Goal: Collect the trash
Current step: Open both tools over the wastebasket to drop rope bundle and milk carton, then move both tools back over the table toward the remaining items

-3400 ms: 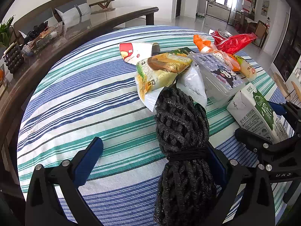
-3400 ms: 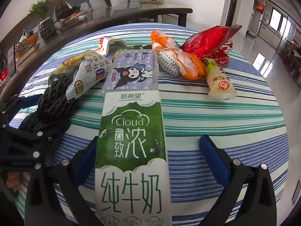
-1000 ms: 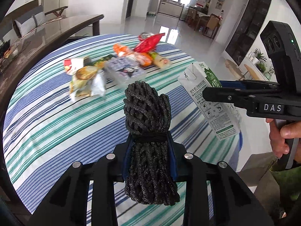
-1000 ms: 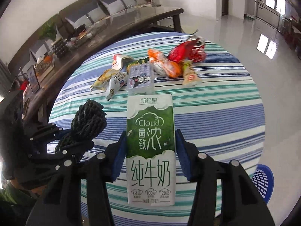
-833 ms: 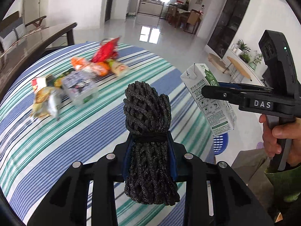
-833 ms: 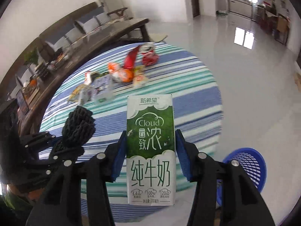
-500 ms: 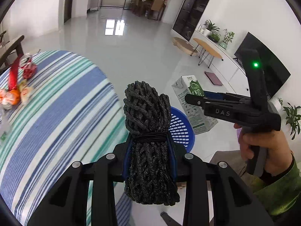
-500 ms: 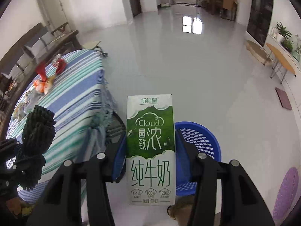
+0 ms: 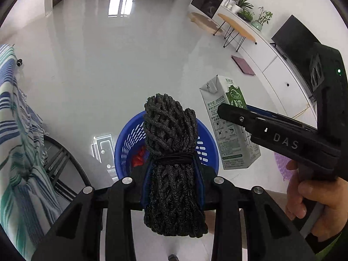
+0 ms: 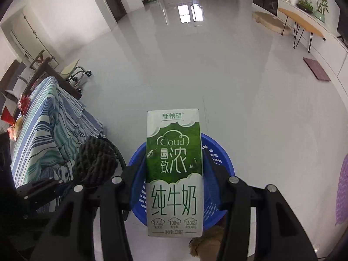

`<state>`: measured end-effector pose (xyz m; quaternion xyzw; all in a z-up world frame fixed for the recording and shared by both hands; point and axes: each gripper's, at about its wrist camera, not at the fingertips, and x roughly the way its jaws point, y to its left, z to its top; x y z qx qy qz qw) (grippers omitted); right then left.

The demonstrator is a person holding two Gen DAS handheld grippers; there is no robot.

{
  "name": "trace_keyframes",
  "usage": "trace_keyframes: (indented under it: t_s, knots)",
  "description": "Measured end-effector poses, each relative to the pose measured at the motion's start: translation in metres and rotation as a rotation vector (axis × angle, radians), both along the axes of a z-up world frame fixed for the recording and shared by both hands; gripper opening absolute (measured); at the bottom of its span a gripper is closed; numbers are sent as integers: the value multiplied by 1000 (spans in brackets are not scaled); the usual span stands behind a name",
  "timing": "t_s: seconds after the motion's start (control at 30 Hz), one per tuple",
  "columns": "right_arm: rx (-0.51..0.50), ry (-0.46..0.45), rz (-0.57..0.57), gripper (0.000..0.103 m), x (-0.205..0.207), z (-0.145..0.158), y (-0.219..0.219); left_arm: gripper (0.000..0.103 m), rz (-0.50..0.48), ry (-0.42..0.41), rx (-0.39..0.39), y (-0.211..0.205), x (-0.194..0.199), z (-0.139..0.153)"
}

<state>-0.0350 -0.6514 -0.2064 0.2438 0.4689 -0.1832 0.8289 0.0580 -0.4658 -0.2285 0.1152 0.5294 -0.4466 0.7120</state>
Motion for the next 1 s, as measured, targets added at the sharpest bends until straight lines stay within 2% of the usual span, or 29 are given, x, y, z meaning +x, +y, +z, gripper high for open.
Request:
trace_keyframes:
  t_s: [0.07,0.13,0.17,0.2,0.3,0.4,0.47,0.57,0.63,0.77,1.0]
  knots:
    - [17,-7,-18,56,-2,-6,-6,38,-16,-13,-1,-12,-1,-10]
    - [23,-8,-52,69,-4,-10,-13,62,-13,-24,4,-19,3,-20]
    - [32,-14,-72,69,-7,-9,-17,75,1,-28,6,-20,3,-24]
    - [38,-23,-85,69,-10,-8,-21,77,18,-33,2,-20,5,-24]
    - [7,-57,-100,69,-18,7,-18,80,25,-36,-16,-8,6,-13]
    - [-79,-92,-79,79,-21,31,3,85,26,-86,-42,13,-4,18]
    - [-160,-115,-47,87,-22,49,29,89,21,-111,-87,38,-15,47]
    - [-272,-158,24,88,-20,74,73,93,30,-154,-123,84,-25,81]
    - [-329,-179,62,88,-18,87,101,93,47,-188,-119,113,-30,95]
    - [-387,-206,122,89,-9,103,148,93,141,-267,-60,176,-25,105]
    - [-451,-254,228,89,16,122,229,93,343,-266,-19,273,8,103]
